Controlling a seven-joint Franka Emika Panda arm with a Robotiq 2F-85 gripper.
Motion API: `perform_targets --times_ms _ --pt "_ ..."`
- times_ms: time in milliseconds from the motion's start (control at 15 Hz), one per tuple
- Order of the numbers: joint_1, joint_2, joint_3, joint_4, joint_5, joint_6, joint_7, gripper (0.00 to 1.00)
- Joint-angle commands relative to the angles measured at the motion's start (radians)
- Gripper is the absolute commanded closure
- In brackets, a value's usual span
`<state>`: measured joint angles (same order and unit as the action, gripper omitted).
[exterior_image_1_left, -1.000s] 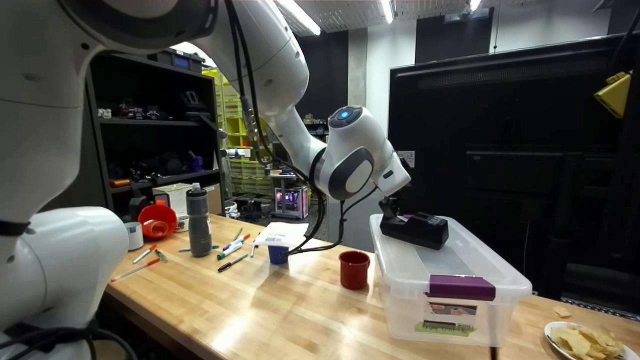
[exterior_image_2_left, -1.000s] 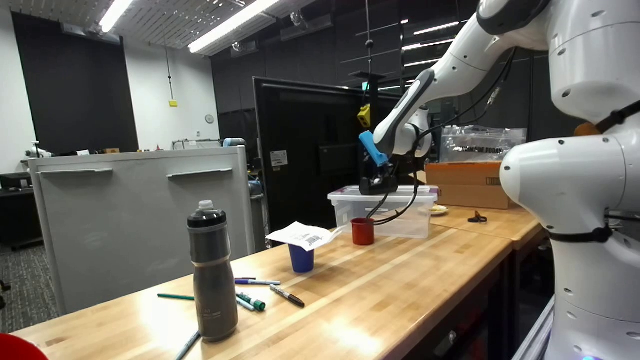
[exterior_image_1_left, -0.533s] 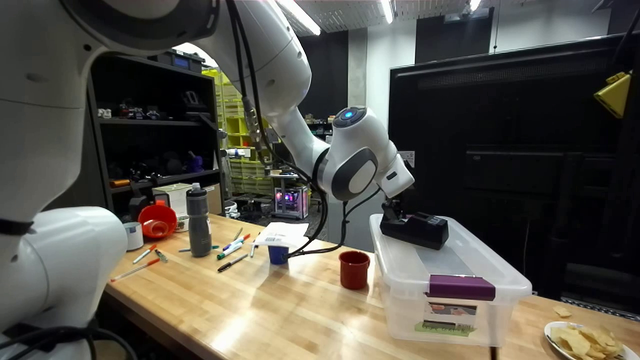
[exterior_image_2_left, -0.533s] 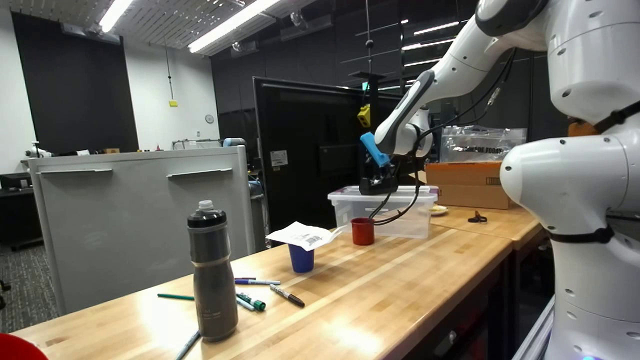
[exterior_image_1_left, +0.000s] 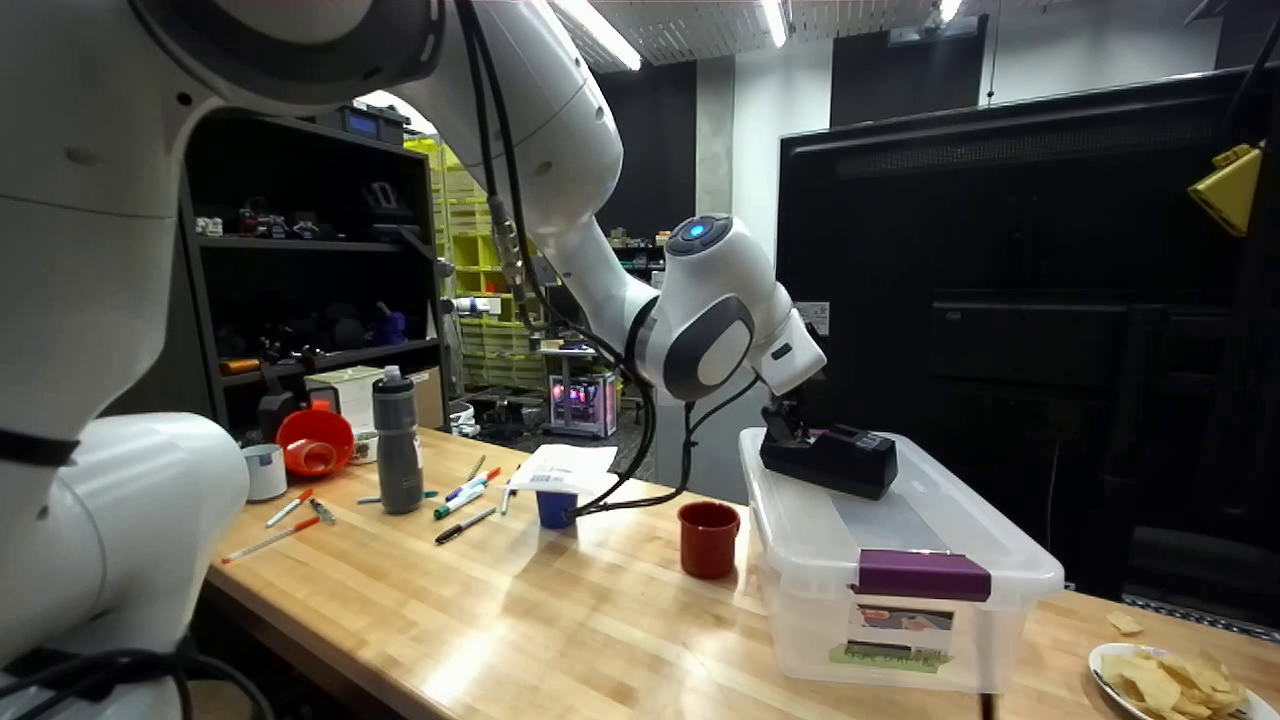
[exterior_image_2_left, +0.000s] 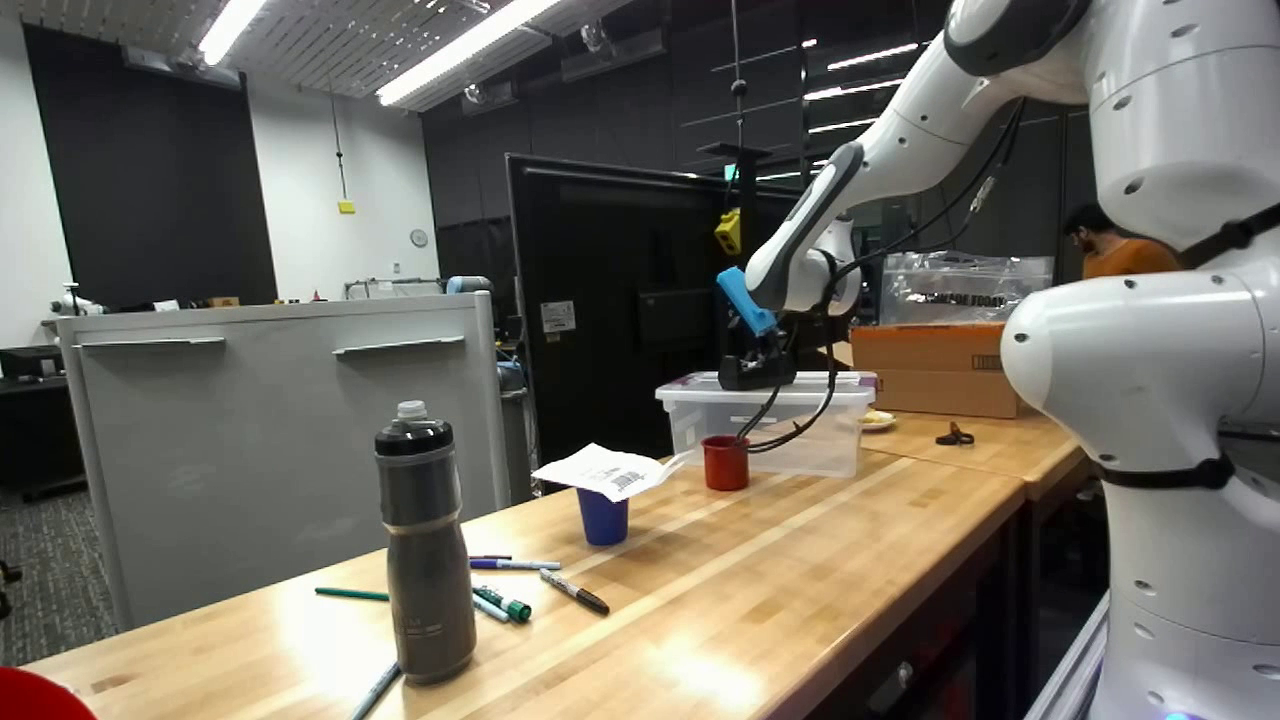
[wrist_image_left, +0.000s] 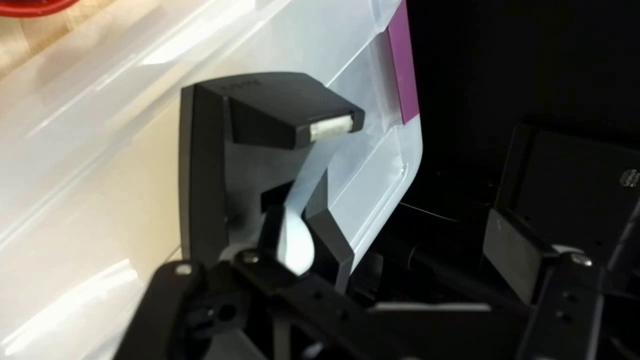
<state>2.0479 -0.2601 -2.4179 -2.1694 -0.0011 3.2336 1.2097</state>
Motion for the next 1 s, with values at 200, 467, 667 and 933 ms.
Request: perform_targets --times_ms 200,467,667,933 --pt "0.082 -0.006 -0.074 0.067 0.001 -0.056 0.023 0.00" --pt "0.072 -0.001 -0.068 0.055 0.000 -0.044 0.007 0.00" --pt "0.073 -0.001 -0.068 0.057 0.000 -0.048 0.007 0.00" --pt "0.073 -0.001 -0.068 0.058 0.000 -0.050 0.007 0.00"
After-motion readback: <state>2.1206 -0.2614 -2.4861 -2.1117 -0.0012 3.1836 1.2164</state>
